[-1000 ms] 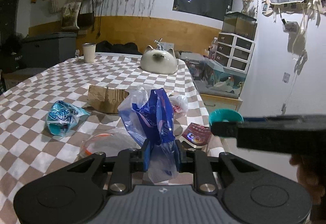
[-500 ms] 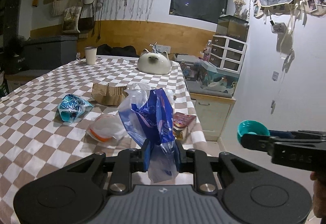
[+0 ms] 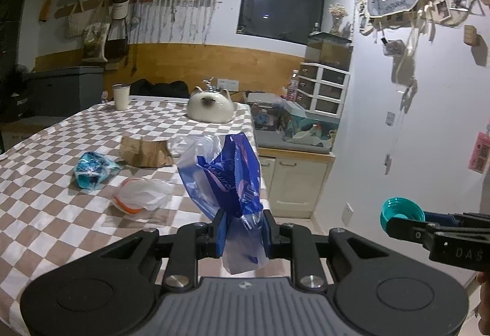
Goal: Collect trash
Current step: 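Carry the blue bag and teal cap with both tools over the wastebasket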
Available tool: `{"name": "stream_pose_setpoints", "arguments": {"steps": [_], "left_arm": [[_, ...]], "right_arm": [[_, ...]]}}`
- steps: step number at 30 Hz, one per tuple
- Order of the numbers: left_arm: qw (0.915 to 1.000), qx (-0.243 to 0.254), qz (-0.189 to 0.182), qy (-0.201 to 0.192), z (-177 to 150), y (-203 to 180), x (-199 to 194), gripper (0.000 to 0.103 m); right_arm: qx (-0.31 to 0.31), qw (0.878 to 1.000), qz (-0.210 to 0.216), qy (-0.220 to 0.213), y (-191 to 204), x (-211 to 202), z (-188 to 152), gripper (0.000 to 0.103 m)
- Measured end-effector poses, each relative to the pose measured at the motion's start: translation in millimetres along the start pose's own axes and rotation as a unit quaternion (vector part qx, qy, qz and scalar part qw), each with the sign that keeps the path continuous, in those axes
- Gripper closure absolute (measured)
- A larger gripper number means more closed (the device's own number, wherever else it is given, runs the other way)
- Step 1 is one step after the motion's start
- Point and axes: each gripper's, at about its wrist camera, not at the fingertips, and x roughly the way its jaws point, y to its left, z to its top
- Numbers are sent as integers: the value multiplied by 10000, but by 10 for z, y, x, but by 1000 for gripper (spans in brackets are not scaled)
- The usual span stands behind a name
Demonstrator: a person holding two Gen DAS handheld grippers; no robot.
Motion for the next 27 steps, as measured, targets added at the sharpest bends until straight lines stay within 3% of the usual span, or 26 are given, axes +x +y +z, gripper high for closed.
{"name": "stream_pose_setpoints", "arguments": {"steps": [16,27], "left_arm": [[9962,480,-676,283,-154,-780,340,78],[9857,808,-1178,899,-554,-1364,895,78]], "right_arm": [[452,9969,-651,0,-673,-271,-256,53],[1012,9886,-1019,452,-1264,-52,-726,53]]}}
